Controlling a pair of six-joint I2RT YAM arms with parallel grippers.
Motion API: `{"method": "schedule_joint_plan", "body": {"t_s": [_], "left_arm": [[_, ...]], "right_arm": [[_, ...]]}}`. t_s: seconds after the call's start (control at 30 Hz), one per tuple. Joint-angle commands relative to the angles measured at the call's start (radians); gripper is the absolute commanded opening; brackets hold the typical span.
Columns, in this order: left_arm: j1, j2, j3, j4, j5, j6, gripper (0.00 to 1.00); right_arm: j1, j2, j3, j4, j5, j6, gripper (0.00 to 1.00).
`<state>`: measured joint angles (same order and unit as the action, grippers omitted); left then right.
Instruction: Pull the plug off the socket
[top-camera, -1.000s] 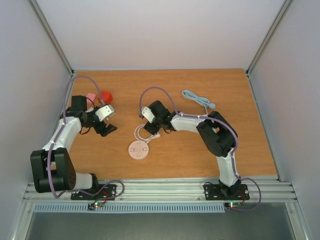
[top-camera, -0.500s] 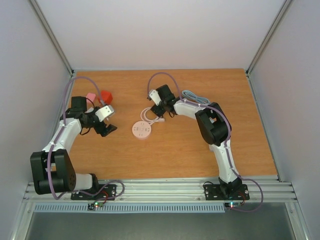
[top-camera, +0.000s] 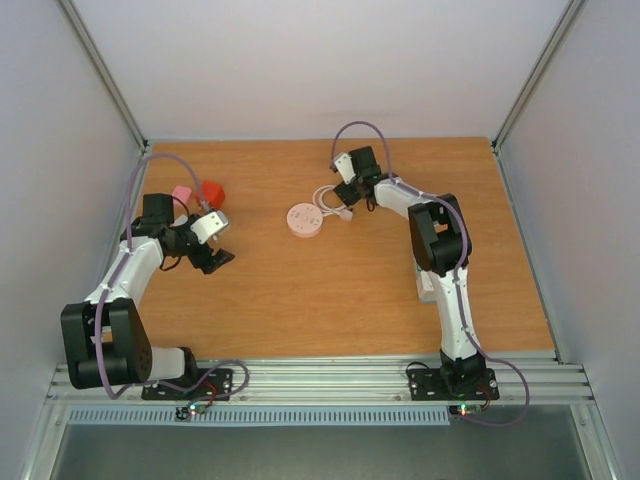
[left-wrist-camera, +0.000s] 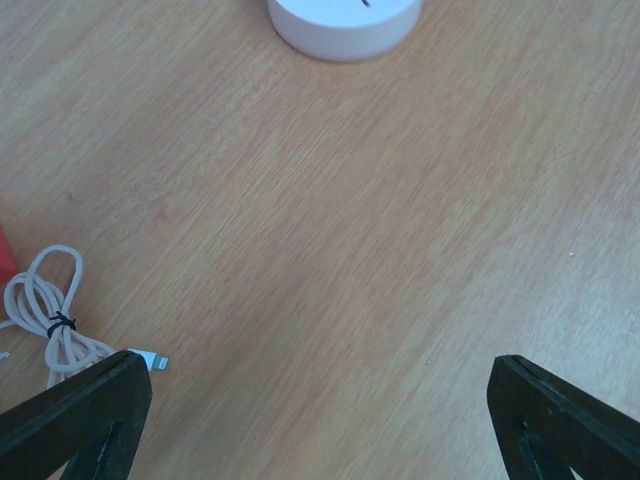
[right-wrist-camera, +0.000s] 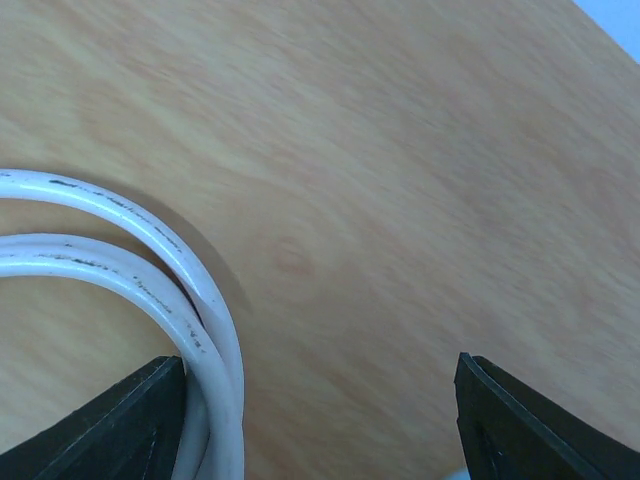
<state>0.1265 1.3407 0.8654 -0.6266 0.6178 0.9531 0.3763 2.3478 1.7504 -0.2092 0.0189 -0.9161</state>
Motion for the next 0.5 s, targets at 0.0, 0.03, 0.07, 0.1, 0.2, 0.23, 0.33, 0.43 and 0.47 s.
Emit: {"method": "schedule_joint_plan", "body": {"t_s": [0.0, 0.03, 0.07, 0.1, 0.2, 0.23, 0.33, 0.43, 0.47], "left_arm": [[-0.006, -0.007, 0.001, 0.034, 0.021, 0.0, 0.94], [-0.005, -0.007, 0.002, 0.035, 0.02, -0.001, 0.94], [-0.005, -0.005, 0.004, 0.033, 0.019, -0.001, 0.94], [-0.005, -0.005, 0.005, 0.034, 0.019, -0.003, 0.94], [-0.006, -0.002, 0.012, 0.032, 0.024, -0.009, 0.94], [-0.006, -0.002, 0.013, 0.031, 0.028, -0.011, 0.94], [-0.007, -0.001, 0.013, 0.029, 0.029, -0.012, 0.94], [-0.007, 0.004, 0.016, 0.026, 0.029, -0.017, 0.94], [-0.008, 0.006, 0.018, 0.025, 0.031, -0.016, 0.94]], "right_arm": [[-0.082, 0.05, 0.011, -0.046, 0.078, -0.059, 0.75], [-0.098, 0.051, 0.011, -0.045, 0.081, -0.064, 0.74], [-0.112, 0.052, 0.01, -0.044, 0.083, -0.07, 0.74], [-0.129, 0.053, 0.008, -0.041, 0.085, -0.076, 0.74], [-0.18, 0.054, 0.001, -0.031, 0.09, -0.088, 0.75], [-0.196, 0.055, 0.0, -0.032, 0.089, -0.093, 0.74], [-0.248, 0.054, -0.002, -0.026, 0.094, -0.106, 0.75], [-0.308, 0.057, -0.001, -0.021, 0.099, -0.121, 0.74], [-0.327, 0.056, 0.0, -0.022, 0.099, -0.124, 0.74]]}}
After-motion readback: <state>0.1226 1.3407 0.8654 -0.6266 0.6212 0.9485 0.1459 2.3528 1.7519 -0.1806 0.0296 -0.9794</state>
